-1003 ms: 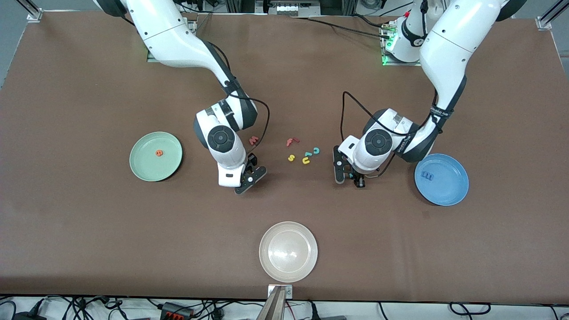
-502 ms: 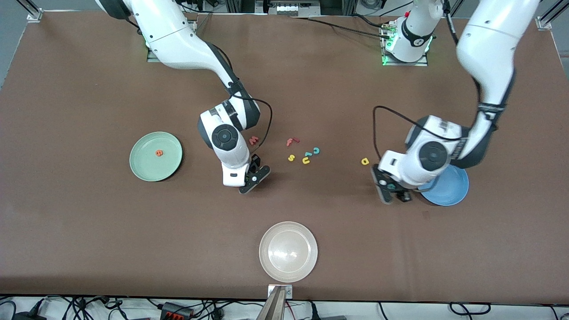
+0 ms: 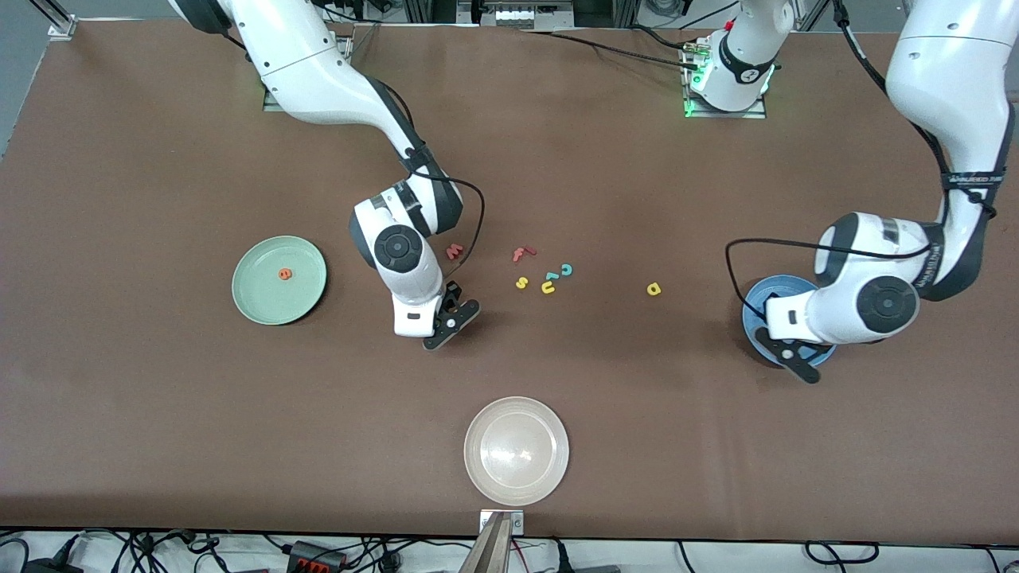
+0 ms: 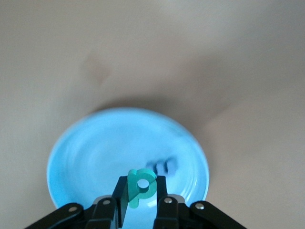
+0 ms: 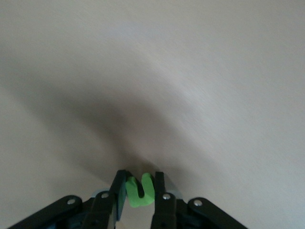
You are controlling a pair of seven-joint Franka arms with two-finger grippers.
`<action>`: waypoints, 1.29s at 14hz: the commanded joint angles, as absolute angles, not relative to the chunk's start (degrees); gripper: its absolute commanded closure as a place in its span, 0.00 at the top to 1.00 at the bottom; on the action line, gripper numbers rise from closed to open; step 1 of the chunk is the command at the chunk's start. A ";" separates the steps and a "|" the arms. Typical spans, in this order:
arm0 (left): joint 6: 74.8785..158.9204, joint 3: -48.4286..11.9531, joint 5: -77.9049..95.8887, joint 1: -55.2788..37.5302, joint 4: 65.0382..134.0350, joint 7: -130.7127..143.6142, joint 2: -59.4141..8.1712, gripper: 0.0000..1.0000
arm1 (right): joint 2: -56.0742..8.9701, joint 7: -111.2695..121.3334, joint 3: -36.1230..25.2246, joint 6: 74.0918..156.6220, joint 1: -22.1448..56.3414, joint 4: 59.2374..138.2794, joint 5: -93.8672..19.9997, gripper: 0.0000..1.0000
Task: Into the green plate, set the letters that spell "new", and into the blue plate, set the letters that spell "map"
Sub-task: 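Place p on the blue plate while the right gripper places u on green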
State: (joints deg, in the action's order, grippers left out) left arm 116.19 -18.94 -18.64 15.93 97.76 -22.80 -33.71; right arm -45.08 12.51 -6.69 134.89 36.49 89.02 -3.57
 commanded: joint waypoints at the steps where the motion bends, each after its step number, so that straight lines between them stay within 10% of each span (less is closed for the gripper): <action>1: 115.22 -19.60 -19.25 17.31 102.90 -10.58 -31.73 0.11 | -39.66 12.48 -9.74 125.20 33.50 89.82 -4.22 0.00; 4: 117.32 -19.69 -19.25 19.77 105.98 -5.90 -32.08 0.30 | -34.38 11.43 -9.93 119.28 28.15 94.55 -4.22 0.00; 6: 118.39 -19.86 -19.25 21.00 106.70 -5.71 -32.17 1.00 | -30.08 11.43 -10.11 118.83 25.59 101.30 -4.22 0.00; 18: 112.41 -36.19 -18.98 20.57 104.94 27.29 -30.49 1.00 | -24.87 7.56 -10.46 128.04 20.83 120.31 -4.22 0.01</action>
State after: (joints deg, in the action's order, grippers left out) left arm 113.45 -33.20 -18.64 20.23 104.80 20.44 -30.74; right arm -25.20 8.42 -10.89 123.98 21.09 117.29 -3.70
